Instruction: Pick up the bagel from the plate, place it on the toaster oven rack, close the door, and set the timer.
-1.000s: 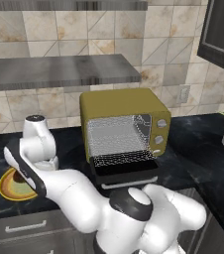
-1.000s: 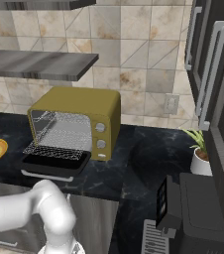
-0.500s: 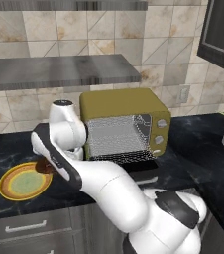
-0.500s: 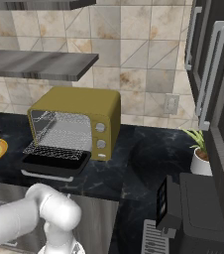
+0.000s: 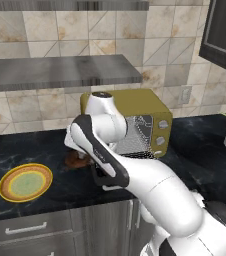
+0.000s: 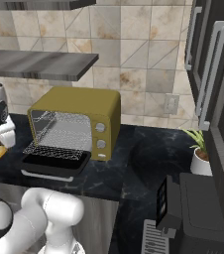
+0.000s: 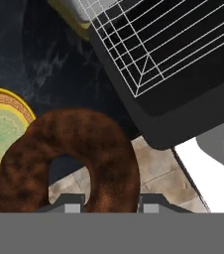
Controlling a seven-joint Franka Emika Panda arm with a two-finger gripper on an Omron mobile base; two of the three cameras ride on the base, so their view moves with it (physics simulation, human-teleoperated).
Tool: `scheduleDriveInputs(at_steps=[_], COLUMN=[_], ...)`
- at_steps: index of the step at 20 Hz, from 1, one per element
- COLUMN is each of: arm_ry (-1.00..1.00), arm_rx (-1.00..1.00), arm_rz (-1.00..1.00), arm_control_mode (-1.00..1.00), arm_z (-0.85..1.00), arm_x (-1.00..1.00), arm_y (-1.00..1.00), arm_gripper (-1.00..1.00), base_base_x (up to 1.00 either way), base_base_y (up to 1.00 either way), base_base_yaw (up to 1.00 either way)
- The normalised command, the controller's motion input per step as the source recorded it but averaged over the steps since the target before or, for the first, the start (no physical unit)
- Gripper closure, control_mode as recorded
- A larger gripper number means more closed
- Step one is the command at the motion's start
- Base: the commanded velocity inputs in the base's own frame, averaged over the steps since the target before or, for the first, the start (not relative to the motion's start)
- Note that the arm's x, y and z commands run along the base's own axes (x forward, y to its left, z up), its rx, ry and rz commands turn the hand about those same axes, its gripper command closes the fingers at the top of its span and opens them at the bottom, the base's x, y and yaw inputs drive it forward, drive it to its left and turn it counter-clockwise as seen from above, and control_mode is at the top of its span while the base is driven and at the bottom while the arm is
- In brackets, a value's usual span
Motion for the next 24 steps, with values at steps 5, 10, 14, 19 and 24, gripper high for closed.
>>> scheduleDriveInputs(at_steps=[5,10,14,19,24], arm_ry=[0.00,0.00,0.00,0.00,0.00], arm_rx=[0.00,0.00,0.00,0.00,0.00], arm_rz=[-0.01,-0.01,-0.01,0.00,0.00], arm_control_mode=[-1.00,-1.00,-1.00,-1.00,-1.00], arm_z=[0.14,0.02,0.00,0.00,-0.02], arm_x=[0.00,0.04,0.21,0.43,0.54], arm_y=[-0.88,-0.86,-0.77,-0.50,-0.10], arm_gripper=[1.00,1.00,1.00,1.00,1.00], base_base_x=[0.00,0.00,0.00,0.00,0.00], base_base_y=[0.00,0.00,0.00,0.00,0.00], base_base_yaw=[0.00,0.00,0.00,0.00,0.00])
